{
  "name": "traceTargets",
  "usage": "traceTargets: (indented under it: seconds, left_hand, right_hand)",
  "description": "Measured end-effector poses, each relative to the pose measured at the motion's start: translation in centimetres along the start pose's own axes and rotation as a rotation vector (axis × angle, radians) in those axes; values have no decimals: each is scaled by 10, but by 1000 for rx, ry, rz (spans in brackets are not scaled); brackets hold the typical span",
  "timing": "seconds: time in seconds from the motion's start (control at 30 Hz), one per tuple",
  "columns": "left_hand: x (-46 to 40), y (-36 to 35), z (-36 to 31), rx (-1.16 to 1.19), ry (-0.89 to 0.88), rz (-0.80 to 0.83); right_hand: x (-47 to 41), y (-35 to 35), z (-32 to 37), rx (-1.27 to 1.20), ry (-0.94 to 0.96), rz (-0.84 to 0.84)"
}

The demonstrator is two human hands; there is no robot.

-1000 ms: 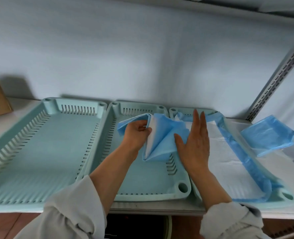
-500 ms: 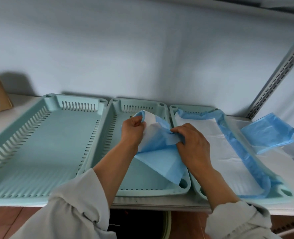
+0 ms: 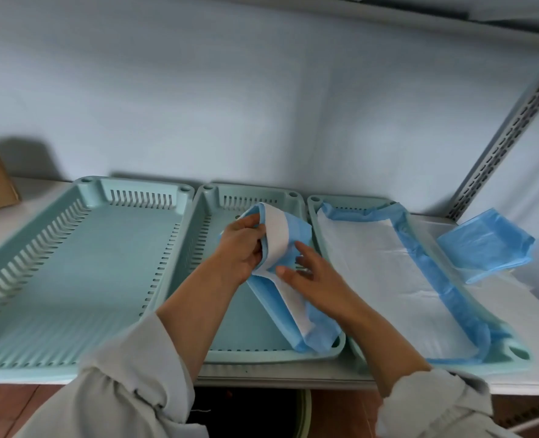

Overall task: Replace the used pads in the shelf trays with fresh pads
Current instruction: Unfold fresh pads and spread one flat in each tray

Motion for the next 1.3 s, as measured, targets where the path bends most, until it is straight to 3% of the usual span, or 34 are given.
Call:
traceTargets:
  seconds: [0.07,0.17,0.3,0.53,0.67,0.8,0.87,0.97,1.2,1.23,1.3]
  left_hand:
    - [7,-9,3,-57,11,75]
    - [13,-10,6,-155,18,108]
    - [15,-9,8,-472,-58,152]
    - [20,-15,19,-646,-103,321]
    - [18,-12,8,-570,-222,188]
    - [3,3,-4,-404,-288,13]
    - [-2,8,-3,-424,-296,-32]
    - [-5,4,6,-494,-264,-23]
    - [-14,5,30,-665,-122,2]
    - [-14,7,32,-706,-111,-7]
    - [-11,9,32,-912,-130,-32]
  right_hand:
    - [-6,-19,-6,-22,49,41]
    - [-17,-16,-12,-8,78,-111]
    - [-17,-3,-3,41,103,-194]
    - [-11,11,6,-33,86,-342]
    - [-8,30,2,-157,30,-538]
    - [10,69,-24,-426,-200,-860]
    - [19,89,-36,-523,-271,-937]
    - [27,101,-51,-589,-402,-869]
    - [16,95,-67,-135,-579,-471]
    - [16,92,-66,-8,-575,-418]
    - [17,89,-67,476,-584,-305]
Point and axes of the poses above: each hand's wrist, its own x-axis away from the middle knuckle, its own y-axis out of the back of the hand, z = x × y, the point moved 6 cm from there along -x, towards the middle knuckle, and after that the axes turned 2 degrees about -y, right-handed, at the moved point
